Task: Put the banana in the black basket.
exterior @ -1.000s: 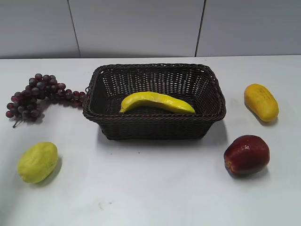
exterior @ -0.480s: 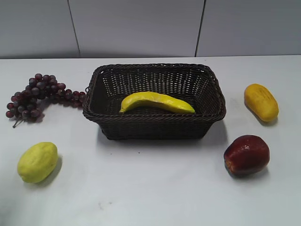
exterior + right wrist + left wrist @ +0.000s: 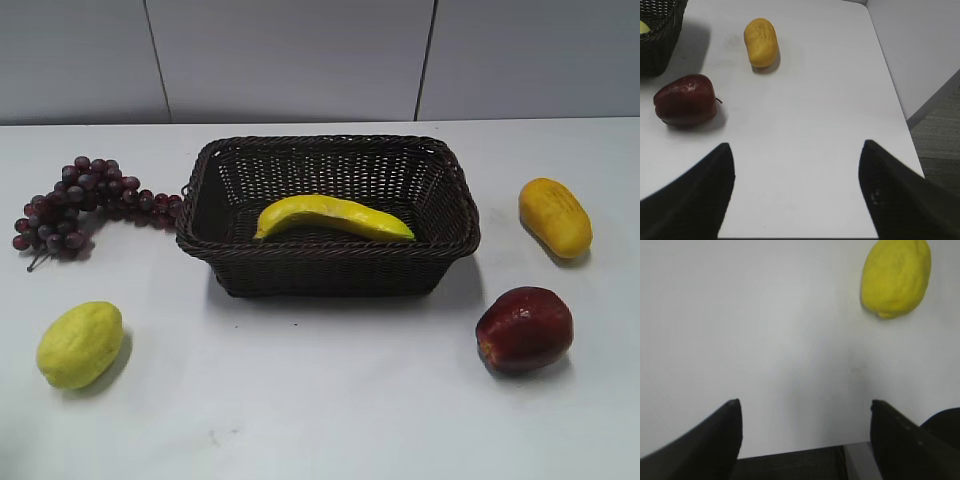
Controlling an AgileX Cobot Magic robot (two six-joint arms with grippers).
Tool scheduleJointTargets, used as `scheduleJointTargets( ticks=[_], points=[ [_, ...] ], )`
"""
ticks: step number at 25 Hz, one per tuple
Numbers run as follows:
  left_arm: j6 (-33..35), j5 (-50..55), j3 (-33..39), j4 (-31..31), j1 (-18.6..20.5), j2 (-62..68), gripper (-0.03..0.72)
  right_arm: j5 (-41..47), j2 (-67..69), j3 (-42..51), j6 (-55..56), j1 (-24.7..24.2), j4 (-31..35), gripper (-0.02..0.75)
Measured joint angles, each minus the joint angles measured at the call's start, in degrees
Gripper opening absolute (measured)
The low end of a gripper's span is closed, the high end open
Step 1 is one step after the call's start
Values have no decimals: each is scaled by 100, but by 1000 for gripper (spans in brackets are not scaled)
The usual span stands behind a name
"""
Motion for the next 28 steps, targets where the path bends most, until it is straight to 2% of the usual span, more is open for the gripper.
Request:
scheduleJointTargets(
  ticks=[5,28],
  points=[
    [-47,-26,569,0,0,-637,593,0,0,0,5,0,0,589],
    [-234,142,725,16,0,-3243,593,0,0,0,-1,0,0,589]
  ],
)
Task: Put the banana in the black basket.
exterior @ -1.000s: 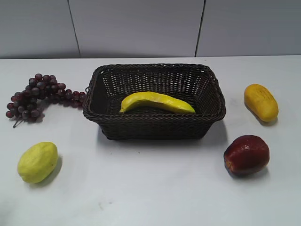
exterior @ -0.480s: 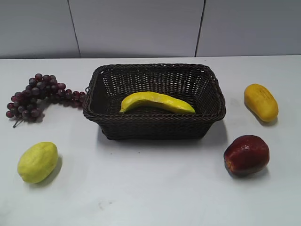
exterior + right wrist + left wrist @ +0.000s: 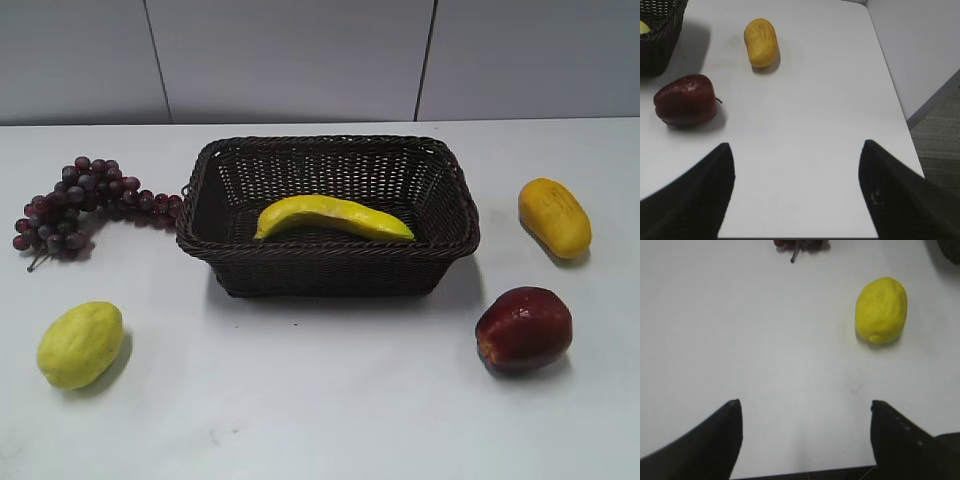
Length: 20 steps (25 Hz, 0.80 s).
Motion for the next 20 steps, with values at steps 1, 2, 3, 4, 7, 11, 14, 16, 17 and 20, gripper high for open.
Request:
scheduleJointTargets(
  ticks=[1,2,3,4,7,11,14,16,17,20],
  points=[
    [0,0,0,0,0,-78,593,0,0,0,0,0,0,589],
    [0,5,0,0,0,-174,593,0,0,0,0,0,0,589],
    [0,5,0,0,0,-273,593,0,0,0,0,0,0,589],
    [0,5,0,0,0,-371,593,0,0,0,0,0,0,589],
    [0,5,0,5,0,-654,593,0,0,0,0,0,0,589],
    [0,5,0,6,0,-1116,593,0,0,0,0,0,0,589],
    [0,5,0,22,0,-1450,593,0,0,0,0,0,0,589],
    [0,5,0,28,0,-1636,592,0,0,0,0,0,0,589],
    [0,5,0,33,0,-1738,592,0,0,0,0,0,0,589],
    [0,23,0,45,0,-1869,592,0,0,0,0,0,0,589]
  ],
)
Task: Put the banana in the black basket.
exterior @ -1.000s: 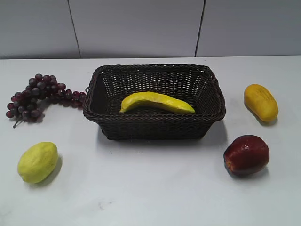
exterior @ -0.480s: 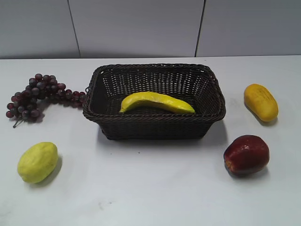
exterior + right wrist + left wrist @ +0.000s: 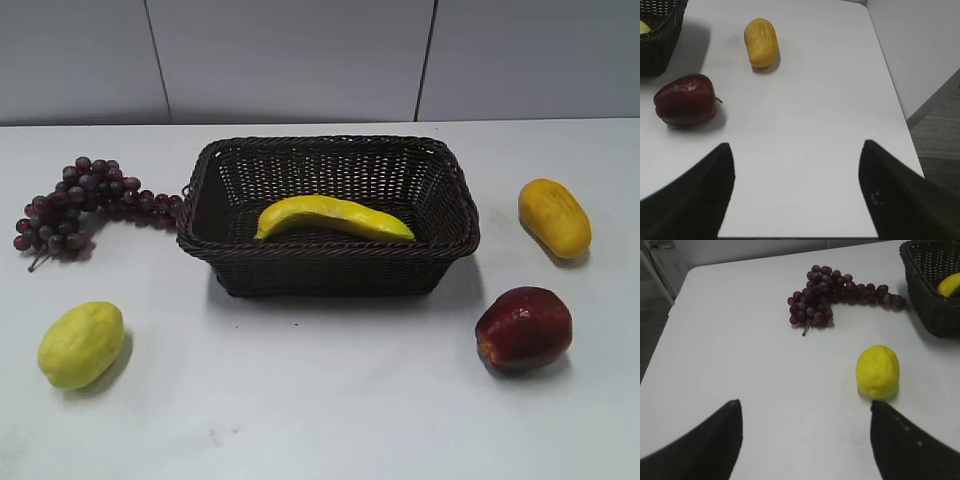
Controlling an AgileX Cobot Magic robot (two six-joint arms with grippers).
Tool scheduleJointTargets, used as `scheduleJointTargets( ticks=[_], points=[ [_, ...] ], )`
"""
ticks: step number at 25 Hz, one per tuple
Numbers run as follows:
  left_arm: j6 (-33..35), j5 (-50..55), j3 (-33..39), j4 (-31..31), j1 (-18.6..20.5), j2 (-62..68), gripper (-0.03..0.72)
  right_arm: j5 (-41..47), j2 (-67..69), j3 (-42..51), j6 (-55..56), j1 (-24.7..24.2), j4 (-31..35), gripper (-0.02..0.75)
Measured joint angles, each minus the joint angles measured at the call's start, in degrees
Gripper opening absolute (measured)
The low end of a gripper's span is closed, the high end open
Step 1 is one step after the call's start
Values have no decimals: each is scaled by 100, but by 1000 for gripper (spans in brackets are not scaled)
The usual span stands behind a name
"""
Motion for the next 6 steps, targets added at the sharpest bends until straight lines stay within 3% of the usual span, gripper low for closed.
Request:
scheduleJointTargets(
  ticks=[6],
  points=[
    [0,18,0,10,0,-19,592,-5,0,0,0,0,0,589]
  ],
)
